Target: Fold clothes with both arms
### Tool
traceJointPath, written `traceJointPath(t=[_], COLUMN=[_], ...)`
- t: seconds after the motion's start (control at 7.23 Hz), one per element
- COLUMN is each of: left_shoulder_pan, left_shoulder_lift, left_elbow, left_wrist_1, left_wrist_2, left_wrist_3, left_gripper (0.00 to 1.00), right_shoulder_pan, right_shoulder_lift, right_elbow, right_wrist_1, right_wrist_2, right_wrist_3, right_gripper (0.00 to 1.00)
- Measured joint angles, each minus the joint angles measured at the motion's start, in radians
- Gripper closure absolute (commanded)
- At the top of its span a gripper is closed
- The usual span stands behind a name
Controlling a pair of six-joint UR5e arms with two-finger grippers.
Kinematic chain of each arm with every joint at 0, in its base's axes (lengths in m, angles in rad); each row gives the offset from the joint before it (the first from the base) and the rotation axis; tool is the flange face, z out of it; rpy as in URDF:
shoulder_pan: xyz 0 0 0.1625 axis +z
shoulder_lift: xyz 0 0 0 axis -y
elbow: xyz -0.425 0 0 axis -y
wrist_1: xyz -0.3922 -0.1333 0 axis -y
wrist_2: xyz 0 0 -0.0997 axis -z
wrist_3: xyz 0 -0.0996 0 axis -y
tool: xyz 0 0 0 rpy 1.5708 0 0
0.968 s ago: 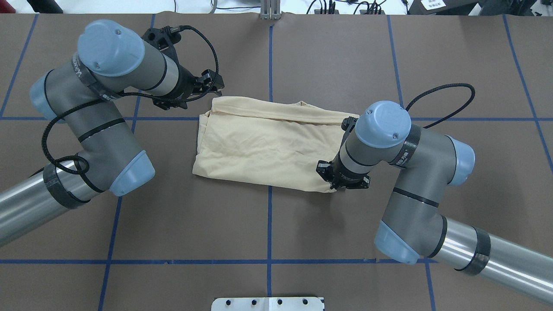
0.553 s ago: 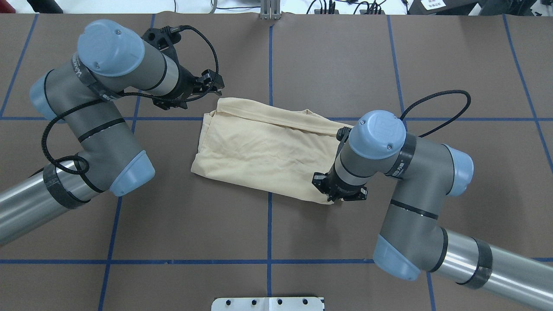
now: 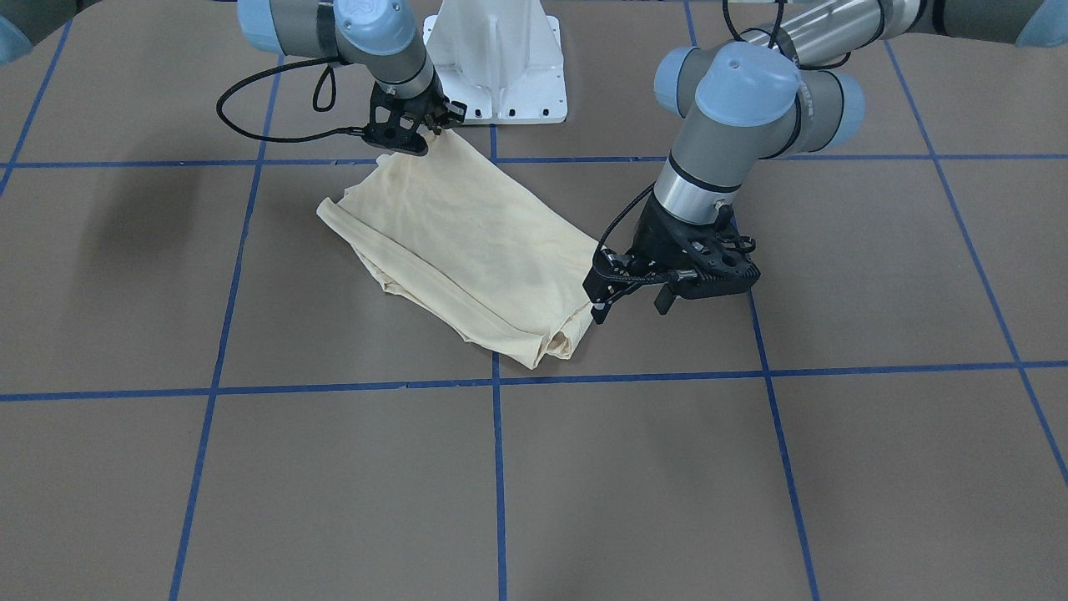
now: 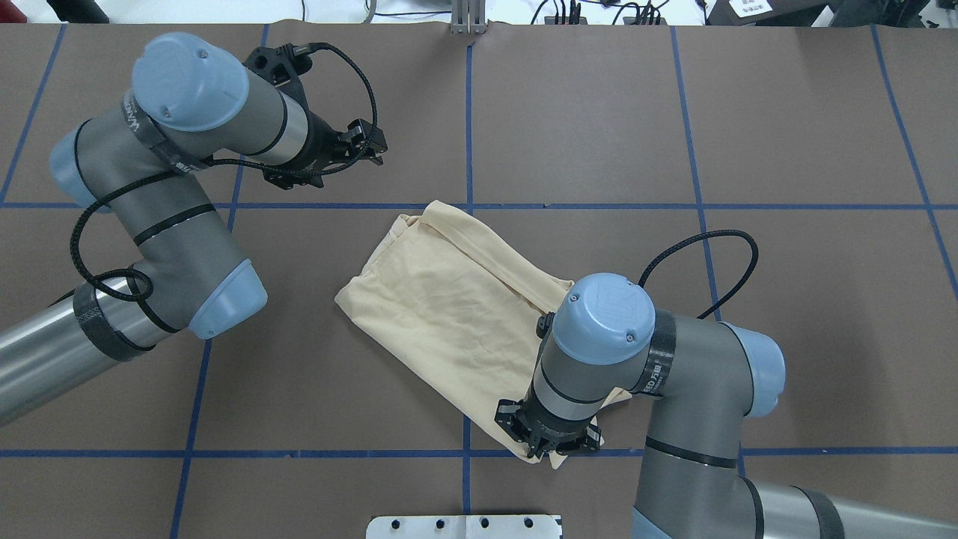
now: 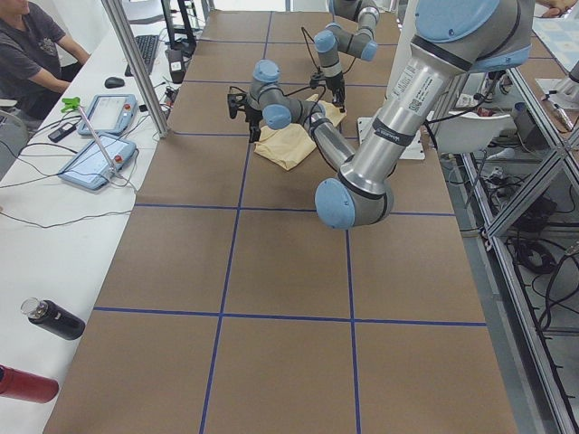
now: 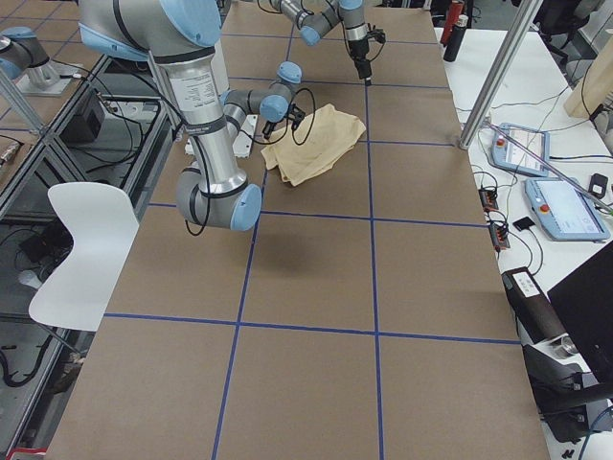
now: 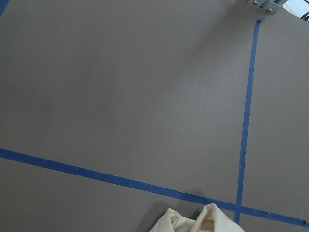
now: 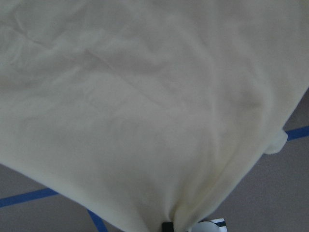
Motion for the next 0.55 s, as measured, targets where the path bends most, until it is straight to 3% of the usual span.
traceJointPath(t=[0.28, 0.41, 0.55], left_shoulder_pan=[0.000, 0.000, 0.000], left_shoulder_lift=[0.001, 0.000, -0.001], left_elbow=[0.001, 0.000, 0.000], left_wrist_1=[0.000, -0.001, -0.001], left_wrist_2=[0.000, 0.000, 0.000], left_wrist_3=[0.001, 0.001, 0.001], left_gripper=[0.00, 0.00, 0.00], right_shoulder_pan=[-0.015, -0.022, -0.025], right_shoulder_lift=[-0.038, -0.060, -0.075], right_elbow=[0.034, 0.053, 0.063], right_wrist_1=[-0.003, -0.003, -0.004], right_wrist_2=[0.006, 0.008, 0.008], right_wrist_3=[0.002, 0.002, 0.002], right_gripper=[1.00, 0.42, 0.00])
